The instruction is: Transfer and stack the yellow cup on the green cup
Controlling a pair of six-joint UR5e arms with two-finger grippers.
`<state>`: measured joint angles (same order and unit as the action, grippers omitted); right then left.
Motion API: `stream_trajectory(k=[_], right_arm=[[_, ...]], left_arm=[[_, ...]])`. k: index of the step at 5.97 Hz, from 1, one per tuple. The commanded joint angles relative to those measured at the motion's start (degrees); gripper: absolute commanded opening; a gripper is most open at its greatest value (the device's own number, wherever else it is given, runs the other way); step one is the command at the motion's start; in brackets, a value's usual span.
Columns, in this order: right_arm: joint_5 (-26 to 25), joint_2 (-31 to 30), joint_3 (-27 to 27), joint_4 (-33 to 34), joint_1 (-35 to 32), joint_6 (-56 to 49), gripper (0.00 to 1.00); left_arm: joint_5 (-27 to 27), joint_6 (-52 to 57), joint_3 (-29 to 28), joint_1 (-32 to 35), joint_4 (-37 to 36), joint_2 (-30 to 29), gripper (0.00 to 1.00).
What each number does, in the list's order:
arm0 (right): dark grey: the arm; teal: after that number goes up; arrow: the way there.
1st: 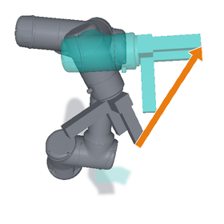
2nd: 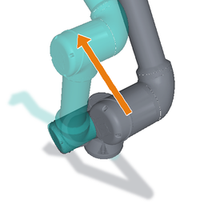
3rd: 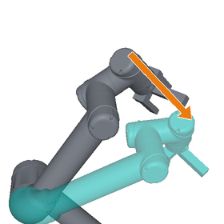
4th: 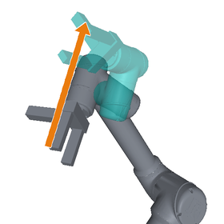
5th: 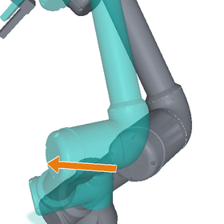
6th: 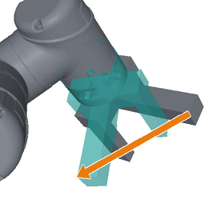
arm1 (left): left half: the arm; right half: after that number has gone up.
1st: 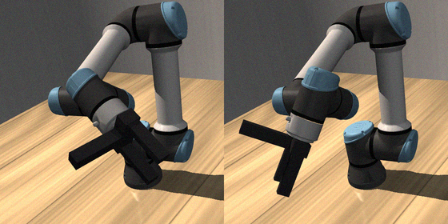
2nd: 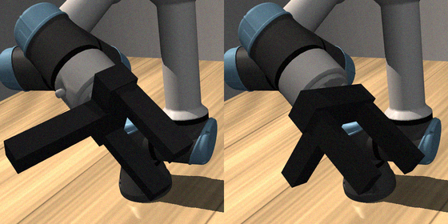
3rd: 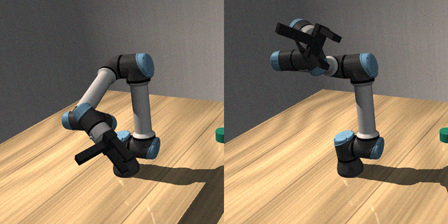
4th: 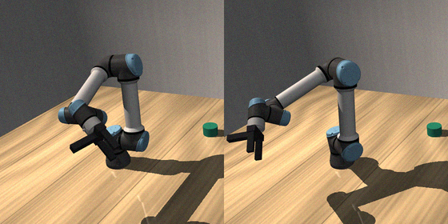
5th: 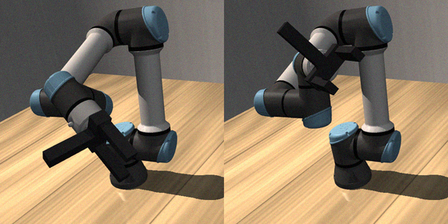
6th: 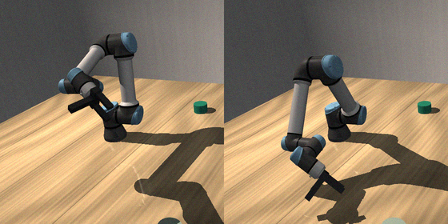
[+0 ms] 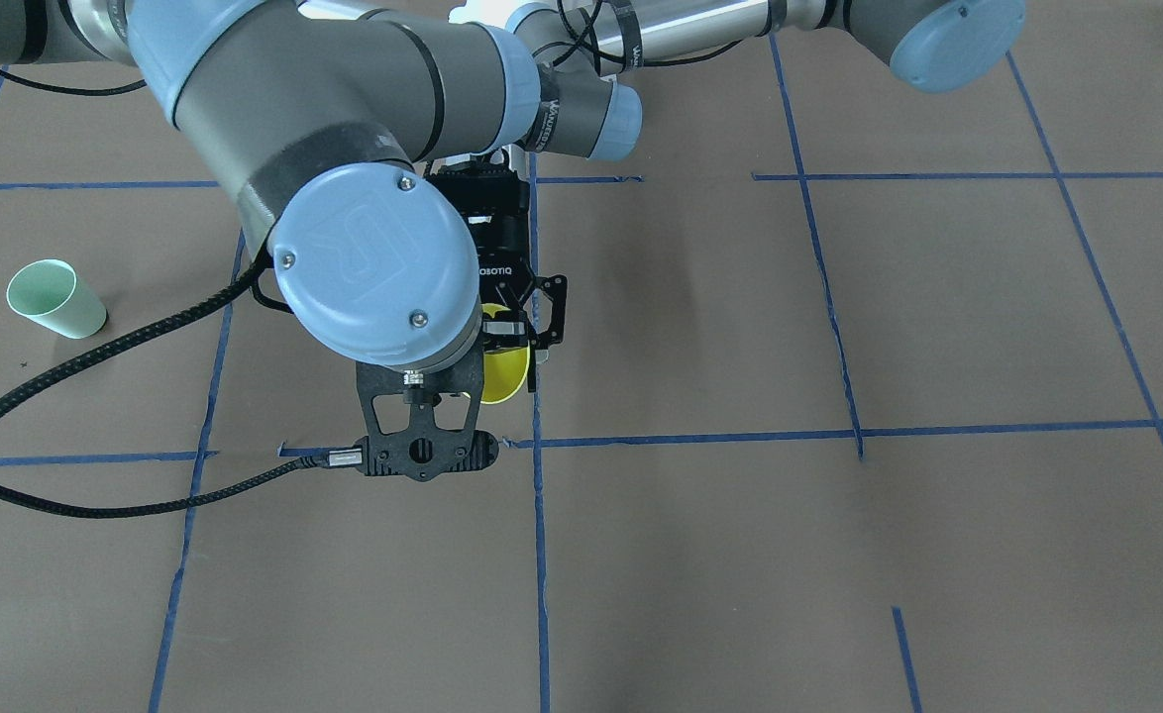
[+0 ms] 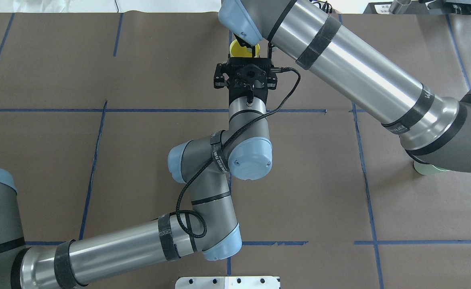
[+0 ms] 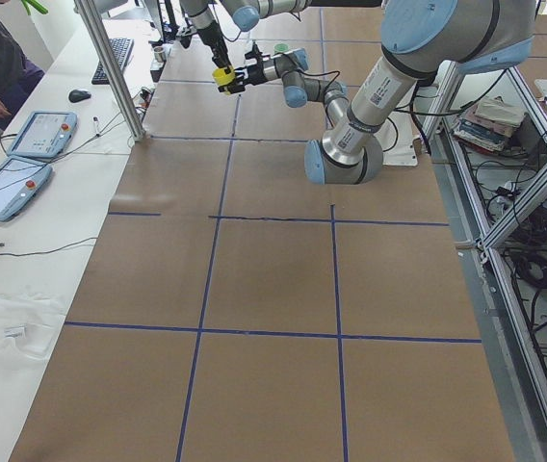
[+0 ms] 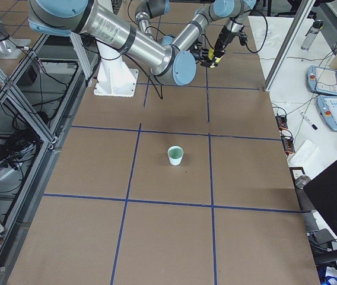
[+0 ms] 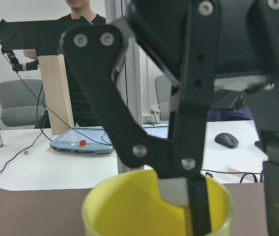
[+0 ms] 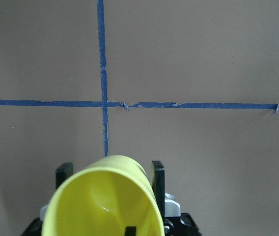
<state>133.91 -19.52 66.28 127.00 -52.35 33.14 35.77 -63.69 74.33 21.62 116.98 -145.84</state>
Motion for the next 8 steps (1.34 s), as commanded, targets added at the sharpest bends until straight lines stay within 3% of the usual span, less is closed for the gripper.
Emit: stream_trajectory(k=[1,2,3,4,5,8], right_arm=[[-0.1,0.2,0.1,0.0,0.0,0.0,0.16],[-0.1,0.2,0.1,-0.2,0.0,0.0,0.04],[-0.1,0.1,0.1,-0.2,0.0,0.1,0.00],[-0.8,0.1,0.2,-0.2,0.0,0.1,0.00],[-0.9,0.1,0.1,-0.2,-0.1,0.1,0.00],[-0.8,0.4,1.4,0.1,-1.3,0.6,0.00]], left_arm=[[0.0,0.1,0.0,0.0,0.0,0.0,0.39],[0.0,0.2,0.1,0.0,0.0,0.0,0.39],[0.0,0.2,0.1,0.0,0.0,0.0,0.41],[0.1,0.4,0.1,0.0,0.0,0.0,0.71],[0.1,1.2,0.1,0.0,0.0,0.4,0.92],[0.1,1.2,0.2,0.0,0.2,0.9,1.00]])
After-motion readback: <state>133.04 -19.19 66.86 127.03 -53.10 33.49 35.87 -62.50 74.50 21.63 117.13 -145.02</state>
